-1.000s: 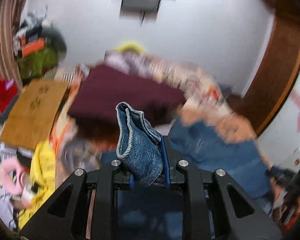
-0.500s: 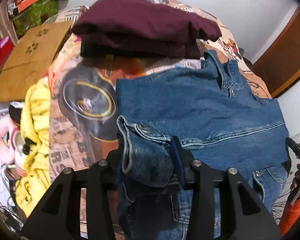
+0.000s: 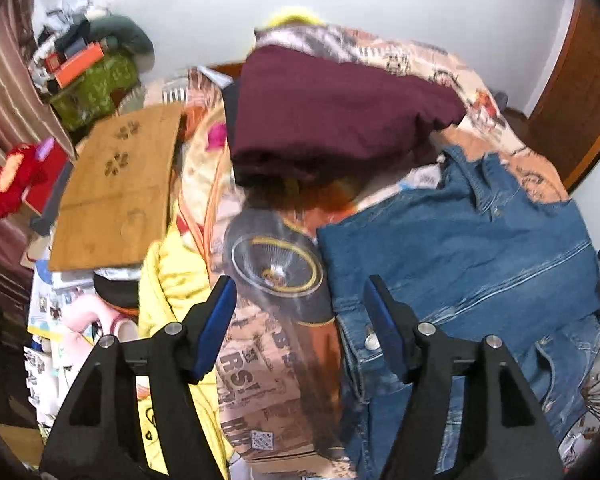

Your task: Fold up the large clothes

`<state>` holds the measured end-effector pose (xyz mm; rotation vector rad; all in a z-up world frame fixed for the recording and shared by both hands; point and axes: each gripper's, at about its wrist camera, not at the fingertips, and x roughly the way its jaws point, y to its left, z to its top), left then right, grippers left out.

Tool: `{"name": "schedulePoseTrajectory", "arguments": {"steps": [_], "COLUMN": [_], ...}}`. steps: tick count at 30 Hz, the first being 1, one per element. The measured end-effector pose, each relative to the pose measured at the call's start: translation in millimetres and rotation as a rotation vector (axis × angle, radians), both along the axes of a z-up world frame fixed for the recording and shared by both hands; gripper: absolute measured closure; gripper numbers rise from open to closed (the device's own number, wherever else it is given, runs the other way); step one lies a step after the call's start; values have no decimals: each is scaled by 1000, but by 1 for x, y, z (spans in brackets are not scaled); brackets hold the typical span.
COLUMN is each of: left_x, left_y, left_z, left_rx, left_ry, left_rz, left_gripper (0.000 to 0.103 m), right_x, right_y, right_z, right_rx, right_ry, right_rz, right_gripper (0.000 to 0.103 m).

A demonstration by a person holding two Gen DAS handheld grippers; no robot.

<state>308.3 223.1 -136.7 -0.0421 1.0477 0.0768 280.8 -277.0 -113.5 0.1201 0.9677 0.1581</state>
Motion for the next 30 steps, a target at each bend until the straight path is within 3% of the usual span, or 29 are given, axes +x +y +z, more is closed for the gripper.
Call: {"name": "schedulePoseTrajectory", "arguments": {"steps": [4, 11, 17, 19, 21, 23, 25, 26, 27, 30], "left_x": [12, 41, 66, 71, 75, 79, 82, 83, 85, 87], "left_y": [4, -8, -5, -7, -13, -18, -20, -19, -18, -11], "left_z": [-48, -131, -156, -158, -158, -155, -151, -150, -147, -136], "left_rx": [-65, -285, -504, -521, -505, -463, -416, -404, -384, -374], "left_ry": [74, 168, 140, 112, 87, 74, 71, 69, 66, 38], "left_rz": [-7, -7, 35, 40, 17, 2, 8, 21, 40, 75], "left_gripper": [37, 37, 36, 36, 36, 42, 63, 71, 92, 96], "right_x": [13, 37, 65, 73, 80, 86, 91, 93, 94, 96], "right_y": [-4, -11, 1, 1, 5, 8, 9, 9, 10, 18], "right_z": [-10, -20, -31, -36, -39, -41, -39, -37, -35, -22], "right_rx": [43, 141, 141, 166, 153, 145, 145, 145, 142, 89], "right_ry": [53, 131, 162, 163, 140, 136, 135, 133, 127, 78], "right_rz": [-19, -6, 64, 71, 81, 80, 87, 96, 108, 157], "right_gripper": [44, 44, 44, 45, 57, 67, 84, 86, 88, 89]}}
